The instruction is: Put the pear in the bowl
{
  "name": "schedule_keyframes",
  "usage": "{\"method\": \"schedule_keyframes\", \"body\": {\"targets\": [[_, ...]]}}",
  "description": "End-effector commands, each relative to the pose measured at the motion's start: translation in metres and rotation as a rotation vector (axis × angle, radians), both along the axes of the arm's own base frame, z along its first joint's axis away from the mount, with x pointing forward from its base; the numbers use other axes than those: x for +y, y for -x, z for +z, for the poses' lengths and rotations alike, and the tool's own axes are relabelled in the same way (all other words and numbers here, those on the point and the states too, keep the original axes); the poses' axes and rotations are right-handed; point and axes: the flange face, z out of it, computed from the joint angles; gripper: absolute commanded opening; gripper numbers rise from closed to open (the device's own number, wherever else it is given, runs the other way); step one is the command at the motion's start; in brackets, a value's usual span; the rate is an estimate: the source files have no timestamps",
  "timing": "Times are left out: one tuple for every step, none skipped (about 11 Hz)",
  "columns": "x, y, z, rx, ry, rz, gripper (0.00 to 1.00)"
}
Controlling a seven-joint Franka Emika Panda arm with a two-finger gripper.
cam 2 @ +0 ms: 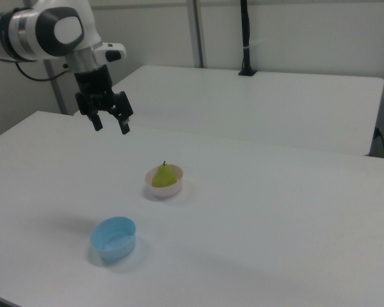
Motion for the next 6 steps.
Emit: {"method": "schedule_keyframes", "body": {"targets": [[-0.0016, 0.0235, 0.0199, 0.028, -0.036, -0.031, 1.0], [-0.0031, 0.0236, 0.0209, 0.025, -0.038, -0.034, 1.0], [-0.0057, 0.0238, 0.0218, 0.024, -0.038, -0.037, 1.0], [-0.0049, 0.0239, 0.0218, 0.024, -0.038, -0.036, 1.0], [-0.0041, 0.0241, 0.0217, 0.025, -0.038, -0.036, 1.0], [-0.0024, 0.0242, 0.0217, 0.025, -0.038, -0.033, 1.0]]}}
